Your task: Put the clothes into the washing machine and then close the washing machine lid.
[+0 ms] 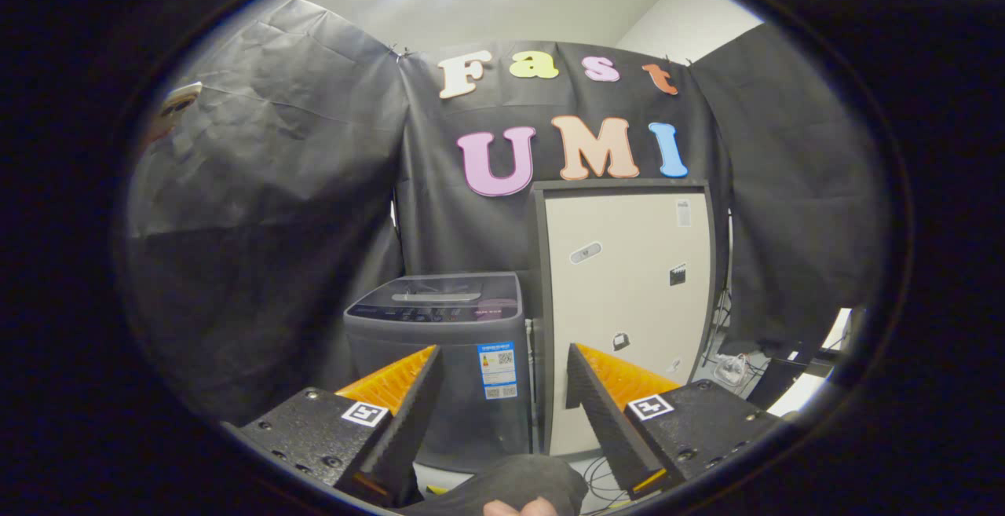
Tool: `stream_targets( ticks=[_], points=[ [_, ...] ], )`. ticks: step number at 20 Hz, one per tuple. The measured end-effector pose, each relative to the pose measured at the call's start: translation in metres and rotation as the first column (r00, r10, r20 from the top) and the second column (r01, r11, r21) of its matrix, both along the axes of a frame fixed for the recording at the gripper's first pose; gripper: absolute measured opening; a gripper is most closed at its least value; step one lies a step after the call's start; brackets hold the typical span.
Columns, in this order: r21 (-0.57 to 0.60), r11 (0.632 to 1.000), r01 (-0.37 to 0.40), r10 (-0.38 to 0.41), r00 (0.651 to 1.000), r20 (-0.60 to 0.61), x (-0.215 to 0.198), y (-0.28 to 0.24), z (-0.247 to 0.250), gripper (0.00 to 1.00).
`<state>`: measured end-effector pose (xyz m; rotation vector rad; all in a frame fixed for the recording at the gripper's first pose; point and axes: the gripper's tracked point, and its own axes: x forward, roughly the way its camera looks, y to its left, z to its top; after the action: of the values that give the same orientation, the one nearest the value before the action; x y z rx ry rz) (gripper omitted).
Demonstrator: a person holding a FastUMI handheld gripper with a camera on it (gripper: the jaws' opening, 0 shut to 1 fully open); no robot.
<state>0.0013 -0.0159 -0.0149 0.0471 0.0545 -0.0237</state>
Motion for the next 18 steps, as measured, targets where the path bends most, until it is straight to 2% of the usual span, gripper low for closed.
stream_targets(
  ticks=[18],
  points=[
    [-0.021, 1.000, -0.005, 0.006, 1.000, 0.007, -0.0013, 0.0040, 0.0033, 0.95]
  ],
)
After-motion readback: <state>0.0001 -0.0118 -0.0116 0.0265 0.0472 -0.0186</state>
